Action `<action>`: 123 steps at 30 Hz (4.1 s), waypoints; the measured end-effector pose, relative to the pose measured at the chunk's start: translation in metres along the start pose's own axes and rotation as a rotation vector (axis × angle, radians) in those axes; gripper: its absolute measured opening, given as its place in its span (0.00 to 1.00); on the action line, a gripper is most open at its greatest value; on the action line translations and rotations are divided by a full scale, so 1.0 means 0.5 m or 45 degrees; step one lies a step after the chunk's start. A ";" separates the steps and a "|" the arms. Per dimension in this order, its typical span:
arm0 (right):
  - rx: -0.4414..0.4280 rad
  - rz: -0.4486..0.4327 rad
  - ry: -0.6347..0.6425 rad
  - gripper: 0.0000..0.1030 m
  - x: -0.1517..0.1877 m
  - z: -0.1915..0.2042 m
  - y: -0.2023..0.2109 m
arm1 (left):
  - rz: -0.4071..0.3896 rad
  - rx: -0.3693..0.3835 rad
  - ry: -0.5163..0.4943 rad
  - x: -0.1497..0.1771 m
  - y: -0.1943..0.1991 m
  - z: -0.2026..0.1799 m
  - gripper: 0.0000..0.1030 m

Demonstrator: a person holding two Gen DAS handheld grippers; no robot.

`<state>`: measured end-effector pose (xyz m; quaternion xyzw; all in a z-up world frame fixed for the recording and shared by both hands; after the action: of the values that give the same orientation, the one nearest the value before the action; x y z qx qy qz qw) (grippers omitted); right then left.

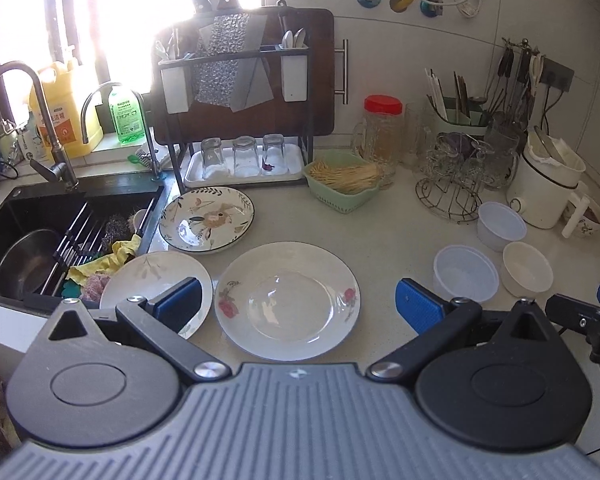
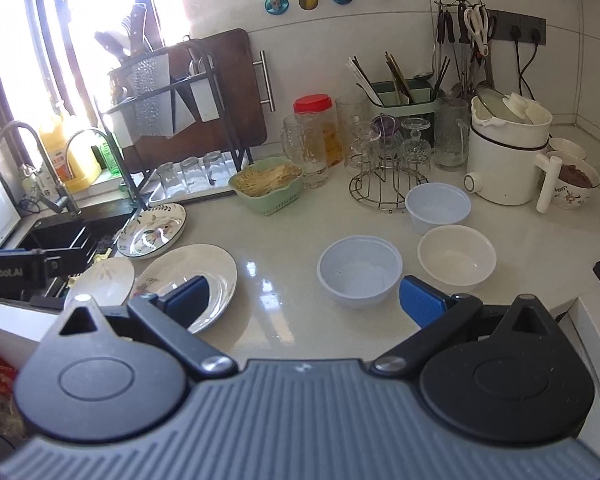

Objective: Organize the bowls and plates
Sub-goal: 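Move both grippers toward the leaf-pattern plate with the orange rim, then close both grippers on the rim of the leaf-pattern plate, then lift the leaf-pattern plate with both grippers and carry it over the rose plate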

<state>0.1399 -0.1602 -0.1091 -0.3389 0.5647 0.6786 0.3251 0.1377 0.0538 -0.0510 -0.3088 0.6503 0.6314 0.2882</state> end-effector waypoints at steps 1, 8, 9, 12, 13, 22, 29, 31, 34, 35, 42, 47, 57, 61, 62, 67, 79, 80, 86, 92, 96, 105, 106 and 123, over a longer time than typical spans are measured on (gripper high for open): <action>0.022 -0.009 0.017 1.00 -0.002 0.008 -0.004 | -0.002 0.000 -0.005 -0.006 -0.005 0.009 1.00; 0.009 -0.009 -0.022 1.00 -0.002 0.074 -0.041 | 0.050 0.033 -0.073 -0.023 -0.046 0.064 1.00; 0.010 -0.003 -0.018 1.00 -0.001 0.087 -0.046 | 0.055 0.038 -0.070 -0.025 -0.051 0.075 1.00; 0.036 -0.007 0.009 1.00 0.001 0.122 -0.050 | 0.077 0.057 -0.074 -0.030 -0.073 0.109 1.00; 0.037 -0.001 0.010 1.00 0.003 0.133 -0.053 | 0.088 0.057 -0.095 -0.031 -0.083 0.121 1.00; -0.002 0.075 0.016 0.96 0.019 0.257 -0.100 | 0.164 0.102 -0.220 0.000 -0.151 0.213 1.00; 0.059 0.041 0.064 0.96 0.011 0.336 -0.141 | 0.165 0.146 -0.219 -0.002 -0.211 0.295 1.00; 0.074 0.025 0.072 0.96 0.008 0.361 -0.157 | 0.164 0.150 -0.205 0.000 -0.228 0.326 1.00; 0.075 0.039 0.104 0.97 0.011 0.402 -0.185 | 0.175 0.157 -0.168 0.002 -0.254 0.380 1.00; 0.068 0.051 0.104 0.97 0.012 0.418 -0.197 | 0.179 0.158 -0.154 0.002 -0.263 0.400 1.00; -0.002 0.089 0.067 0.96 0.023 0.531 -0.277 | 0.253 0.167 -0.132 0.016 -0.330 0.522 1.00; -0.172 0.201 -0.025 0.69 0.046 0.609 -0.325 | 0.289 0.220 -0.067 0.015 -0.375 0.596 1.00; -0.022 0.414 -0.128 0.41 0.125 0.617 -0.416 | 0.411 0.342 -0.047 0.042 -0.478 0.618 0.97; 0.000 0.462 -0.205 0.29 0.148 0.603 -0.439 | 0.453 0.369 -0.049 0.056 -0.512 0.621 0.81; 0.007 0.459 -0.204 0.28 0.149 0.602 -0.442 | 0.451 0.372 -0.059 0.056 -0.516 0.621 0.78; 0.034 0.478 -0.223 0.21 0.162 0.595 -0.471 | 0.471 0.398 -0.021 0.061 -0.546 0.628 0.55; 0.039 0.473 -0.247 0.16 0.182 0.595 -0.501 | 0.513 0.427 -0.046 0.064 -0.592 0.622 0.32; 0.029 0.473 -0.253 0.16 0.181 0.593 -0.502 | 0.513 0.428 -0.055 0.063 -0.593 0.621 0.33; -0.025 0.479 -0.306 0.16 0.178 0.591 -0.493 | 0.570 0.493 0.022 0.053 -0.593 0.633 0.33; -0.082 0.436 -0.313 0.16 0.146 0.604 -0.472 | 0.556 0.515 0.069 0.025 -0.565 0.649 0.33; -0.117 0.402 -0.285 0.16 0.112 0.606 -0.456 | 0.526 0.541 0.097 -0.010 -0.542 0.652 0.34; -0.120 0.292 -0.247 0.16 0.039 0.569 -0.399 | 0.502 0.647 0.136 -0.075 -0.507 0.598 0.39; -0.107 0.290 -0.259 0.16 0.039 0.557 -0.398 | 0.506 0.657 0.132 -0.076 -0.508 0.585 0.39; -0.029 0.272 -0.294 0.16 0.054 0.340 -0.380 | 0.568 0.710 0.086 -0.072 -0.518 0.341 0.39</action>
<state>0.2657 0.0376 -0.2126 -0.2005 0.5486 0.7502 0.3100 0.3568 0.2225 -0.1963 -0.0896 0.8582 0.4665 0.1948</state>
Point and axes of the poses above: each gripper's, at about its wrist camera, not at the fingertips, and y roughly against the way its jaws point, z to its left, x to its underside, the point moved 9 cm from there along -y, roughly the way its jaws point, and after that the axes turned 3 degrees about y, right-handed, at the moved point
